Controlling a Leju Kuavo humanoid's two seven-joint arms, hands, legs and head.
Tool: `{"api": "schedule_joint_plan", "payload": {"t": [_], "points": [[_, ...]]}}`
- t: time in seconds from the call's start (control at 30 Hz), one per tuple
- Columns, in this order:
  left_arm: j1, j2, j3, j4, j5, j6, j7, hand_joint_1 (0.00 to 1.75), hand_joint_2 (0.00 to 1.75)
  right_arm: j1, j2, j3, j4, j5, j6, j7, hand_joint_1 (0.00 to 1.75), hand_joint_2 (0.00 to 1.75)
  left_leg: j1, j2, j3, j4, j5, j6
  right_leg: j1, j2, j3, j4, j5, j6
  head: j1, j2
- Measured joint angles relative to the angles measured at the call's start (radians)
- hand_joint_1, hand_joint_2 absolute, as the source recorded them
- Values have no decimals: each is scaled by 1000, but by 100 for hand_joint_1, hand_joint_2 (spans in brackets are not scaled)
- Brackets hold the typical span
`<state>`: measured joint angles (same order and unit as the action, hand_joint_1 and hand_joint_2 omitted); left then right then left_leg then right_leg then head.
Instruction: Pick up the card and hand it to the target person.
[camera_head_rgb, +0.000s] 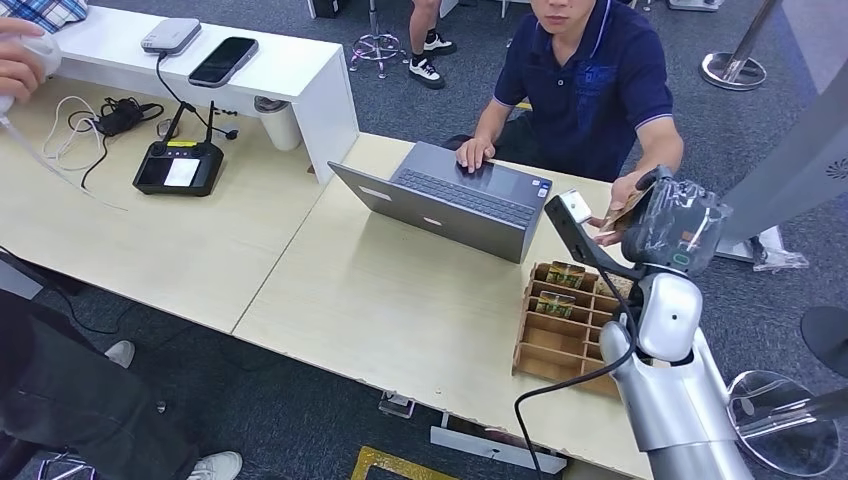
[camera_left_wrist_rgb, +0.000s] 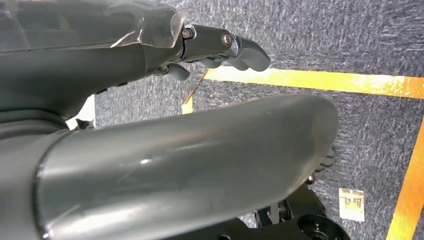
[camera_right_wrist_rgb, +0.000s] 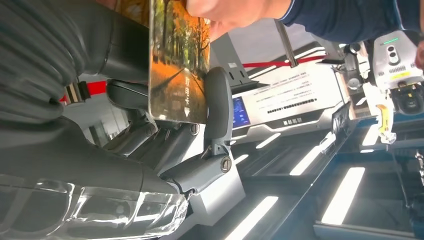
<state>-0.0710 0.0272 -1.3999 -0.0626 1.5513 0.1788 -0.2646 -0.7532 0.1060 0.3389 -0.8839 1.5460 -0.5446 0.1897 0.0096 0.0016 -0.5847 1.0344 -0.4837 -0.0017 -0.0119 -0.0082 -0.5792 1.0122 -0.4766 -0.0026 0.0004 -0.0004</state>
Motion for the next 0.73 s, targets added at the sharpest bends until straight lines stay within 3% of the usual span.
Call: {"api": "schedule_joint_plan", "payload": {"t": [0.03, 0.27, 0.5, 0.6, 0.73], "points": [[-1, 1, -1, -1, 1, 1, 1, 0, 0, -13, 3, -2, 26, 3, -5, 6, 0, 175, 0, 0, 0, 0, 0, 0, 0, 0, 0, 0, 0, 0, 0, 0], [-2, 2, -3, -1, 13, 10, 15, 0, 0, -26, 7, -9, 106, 22, -39, 19, 0, 175, 0, 0, 0, 0, 0, 0, 0, 0, 0, 0, 0, 0, 0, 0], [-2, -1, -3, -2, 18, 11, 12, 0, 0, 90, 7, -13, 6, 1, -34, -9, 0, 175, 0, 0, 0, 0, 0, 0, 0, 0, 0, 0, 0, 0, 0, 0], [-1, -2, -1, -2, 19, 13, 12, 0, 0, 161, 6, -20, -77, -60, -21, -35, 0, 175, 0, 0, 0, 0, -1, 0, 0, 0, -1, 0, -1, 0, 0, 0], [0, -7, 9, -2, 18, 15, 12, 0, 0, 263, 6, -34, -201, -262, 35, -111, 0, 175, 0, -1, 0, 0, -1, 0, 0, 0, 0, 0, -1, 0, 0, 0]]}}
